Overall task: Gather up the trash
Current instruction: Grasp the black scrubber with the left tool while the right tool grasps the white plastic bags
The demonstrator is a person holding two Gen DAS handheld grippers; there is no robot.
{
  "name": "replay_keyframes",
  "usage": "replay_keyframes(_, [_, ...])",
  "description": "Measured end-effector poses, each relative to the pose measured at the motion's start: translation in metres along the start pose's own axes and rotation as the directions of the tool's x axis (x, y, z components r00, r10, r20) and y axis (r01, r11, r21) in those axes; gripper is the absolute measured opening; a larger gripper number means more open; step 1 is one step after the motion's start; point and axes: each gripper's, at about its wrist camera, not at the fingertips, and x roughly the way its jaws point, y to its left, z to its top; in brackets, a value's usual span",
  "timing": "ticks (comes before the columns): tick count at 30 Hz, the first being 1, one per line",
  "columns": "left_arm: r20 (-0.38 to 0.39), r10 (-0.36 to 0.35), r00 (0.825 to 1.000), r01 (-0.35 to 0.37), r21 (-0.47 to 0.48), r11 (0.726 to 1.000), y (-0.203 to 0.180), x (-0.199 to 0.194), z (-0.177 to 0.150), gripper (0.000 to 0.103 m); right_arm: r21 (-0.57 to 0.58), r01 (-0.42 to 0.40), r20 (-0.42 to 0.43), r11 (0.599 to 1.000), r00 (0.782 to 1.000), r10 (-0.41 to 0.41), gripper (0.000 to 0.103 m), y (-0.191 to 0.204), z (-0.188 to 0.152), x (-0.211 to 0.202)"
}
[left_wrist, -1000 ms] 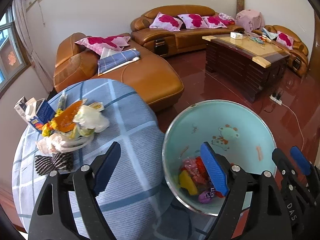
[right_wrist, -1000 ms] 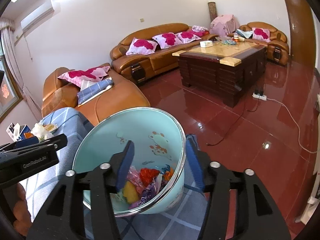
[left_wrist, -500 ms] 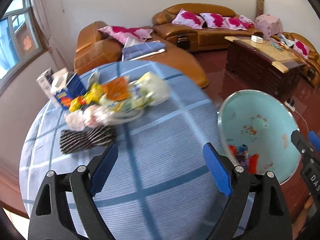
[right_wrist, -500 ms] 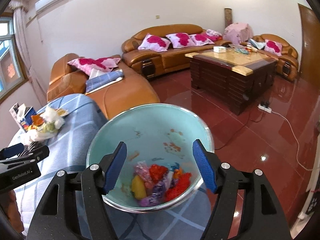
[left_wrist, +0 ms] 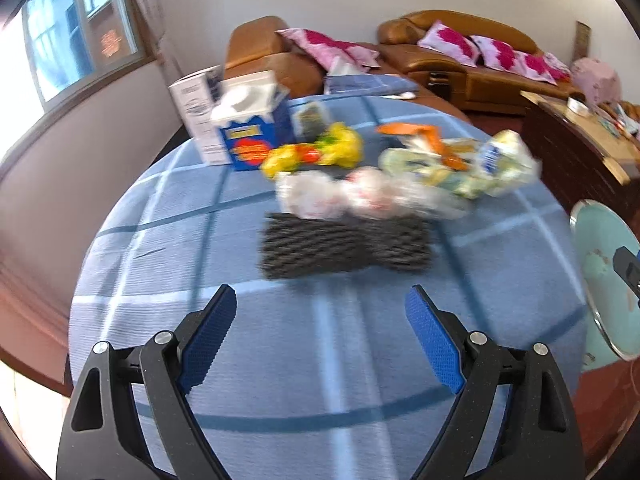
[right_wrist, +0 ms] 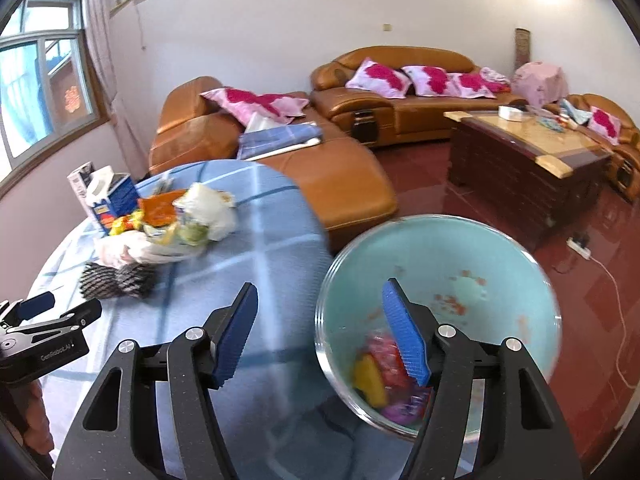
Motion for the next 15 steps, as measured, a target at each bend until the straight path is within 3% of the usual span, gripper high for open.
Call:
replay_keyframes(7, [0.004,0.026,1.0,-0.025,-0.074,0.997,0.037,0.012,0.015,0.085,-0.06,-0.083,-0.006,0.995,0.997,0.083,0.066,0.041,0.022,0.018])
replay_keyframes(15, [-0.034,-0.049,0.998,0.046,-0.108,0.993,0.042,0.045,0.032,0.085,-0.076,-0.12,-0.027,0.99,0.993,0.119,0.066,0.069,0.046,0.058])
